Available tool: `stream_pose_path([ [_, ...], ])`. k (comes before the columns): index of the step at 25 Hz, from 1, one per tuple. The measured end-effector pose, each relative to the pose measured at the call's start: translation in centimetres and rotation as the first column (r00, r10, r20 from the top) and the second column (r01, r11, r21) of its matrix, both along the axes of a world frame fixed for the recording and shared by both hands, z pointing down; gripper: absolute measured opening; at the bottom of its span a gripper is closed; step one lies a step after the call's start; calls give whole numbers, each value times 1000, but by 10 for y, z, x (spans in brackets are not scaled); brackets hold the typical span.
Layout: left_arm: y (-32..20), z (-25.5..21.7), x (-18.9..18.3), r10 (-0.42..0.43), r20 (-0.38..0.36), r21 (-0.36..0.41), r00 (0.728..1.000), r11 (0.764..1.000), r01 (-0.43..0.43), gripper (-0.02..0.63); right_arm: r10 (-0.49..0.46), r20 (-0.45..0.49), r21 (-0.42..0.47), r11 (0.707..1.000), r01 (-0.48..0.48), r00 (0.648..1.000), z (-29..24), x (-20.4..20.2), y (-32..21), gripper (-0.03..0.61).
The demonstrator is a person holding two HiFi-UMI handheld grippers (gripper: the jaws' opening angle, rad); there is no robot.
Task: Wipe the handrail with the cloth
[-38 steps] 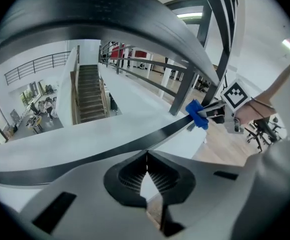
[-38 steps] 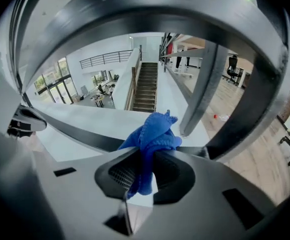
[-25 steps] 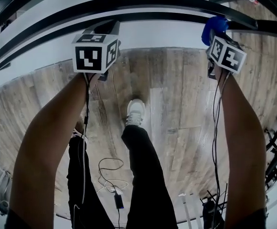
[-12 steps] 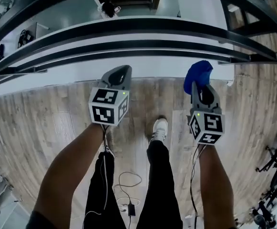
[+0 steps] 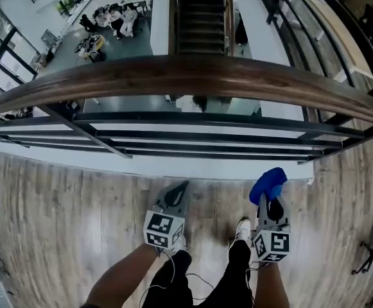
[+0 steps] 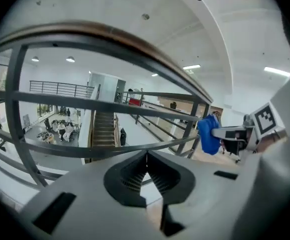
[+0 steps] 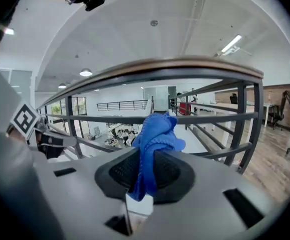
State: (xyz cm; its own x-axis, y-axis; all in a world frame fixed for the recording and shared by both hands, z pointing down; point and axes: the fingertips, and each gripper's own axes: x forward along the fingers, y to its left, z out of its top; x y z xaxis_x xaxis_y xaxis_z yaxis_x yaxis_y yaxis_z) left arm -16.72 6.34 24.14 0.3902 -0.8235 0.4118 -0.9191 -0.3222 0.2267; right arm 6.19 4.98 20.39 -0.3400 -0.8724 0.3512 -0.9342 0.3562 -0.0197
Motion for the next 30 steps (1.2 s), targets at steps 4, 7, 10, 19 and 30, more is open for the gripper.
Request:
stream_pose_path([
  [4,64,-81,-20,27,31,45,999,999,-28,6,-10,-23,-5,1000,10,1000,-61,-26,61,69],
  [7,108,-126,-19,30,46,50,998,998,-32,6,-43,-28,-7,999,43,999,-95,-42,105,69],
  [10,129,-165,-5,-18,34,88,999,996,15,6,-121,-34,34,992,122,992,-128,-49,131,69],
  [19,211,-254,81,-111,18,260,994,960,102,6,-179,-36,221,958,182,983,-209,31,219,69],
  [30,286,-274,137,-178,0,319,984,933,168,6,-168,-63,244,953,179,984,-213,95,284,69],
])
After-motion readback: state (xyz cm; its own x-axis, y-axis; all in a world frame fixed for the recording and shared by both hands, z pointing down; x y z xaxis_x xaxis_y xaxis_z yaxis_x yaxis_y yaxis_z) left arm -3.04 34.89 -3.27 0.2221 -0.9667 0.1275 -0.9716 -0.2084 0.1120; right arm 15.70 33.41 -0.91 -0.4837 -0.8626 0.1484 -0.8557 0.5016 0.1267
